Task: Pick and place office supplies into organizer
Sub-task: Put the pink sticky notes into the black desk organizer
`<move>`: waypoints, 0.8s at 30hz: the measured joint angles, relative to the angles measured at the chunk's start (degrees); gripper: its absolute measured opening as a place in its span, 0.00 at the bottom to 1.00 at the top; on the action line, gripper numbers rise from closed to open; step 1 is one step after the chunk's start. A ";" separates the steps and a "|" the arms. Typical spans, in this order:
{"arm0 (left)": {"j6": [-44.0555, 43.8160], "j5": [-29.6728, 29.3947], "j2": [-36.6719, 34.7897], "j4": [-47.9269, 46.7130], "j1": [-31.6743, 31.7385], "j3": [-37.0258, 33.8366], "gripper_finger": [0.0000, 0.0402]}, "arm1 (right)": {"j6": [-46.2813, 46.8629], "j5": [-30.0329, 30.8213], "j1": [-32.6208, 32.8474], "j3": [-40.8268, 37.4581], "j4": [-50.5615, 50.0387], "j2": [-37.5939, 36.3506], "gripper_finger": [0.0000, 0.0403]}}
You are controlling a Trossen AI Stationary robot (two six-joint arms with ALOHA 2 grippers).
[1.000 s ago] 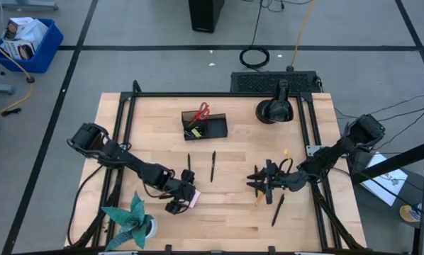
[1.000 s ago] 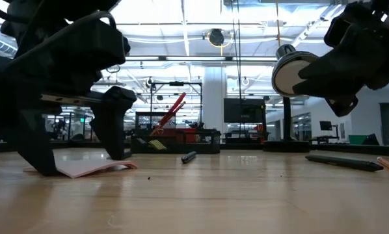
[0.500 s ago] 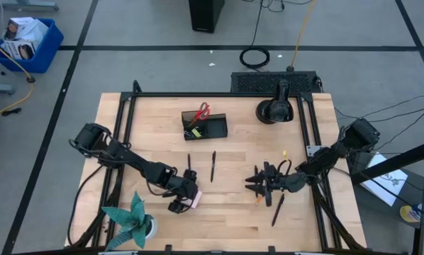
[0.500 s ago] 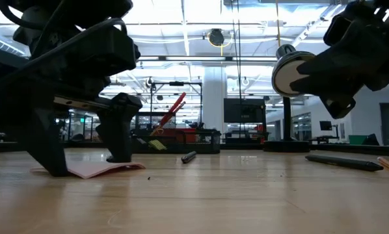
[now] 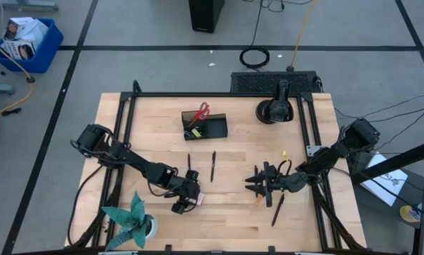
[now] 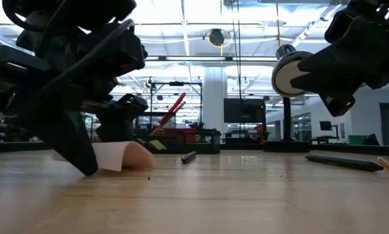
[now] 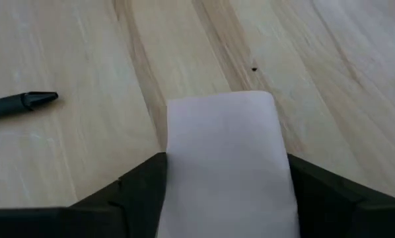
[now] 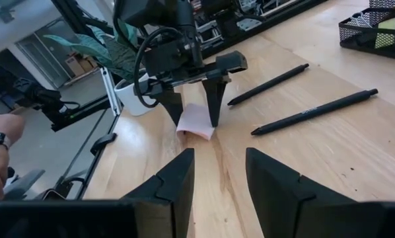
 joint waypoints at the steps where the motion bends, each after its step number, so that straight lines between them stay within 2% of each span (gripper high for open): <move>1: -0.04 -0.28 -0.23 0.09 0.00 -0.02 0.64 | 0.00 0.00 0.00 0.00 0.00 0.00 0.31; 6: -0.01 -0.90 -0.85 -0.10 0.20 1.10 0.60 | -0.09 0.00 0.00 0.00 0.00 0.00 0.31; 18: 2.18 -4.83 -0.79 -0.69 1.81 3.04 0.62 | -1.66 -1.65 0.02 0.00 0.38 0.00 0.31; 24: 2.33 -4.78 -0.87 -0.35 3.27 3.10 0.62 | 1.65 -1.75 0.02 0.00 5.70 0.02 0.31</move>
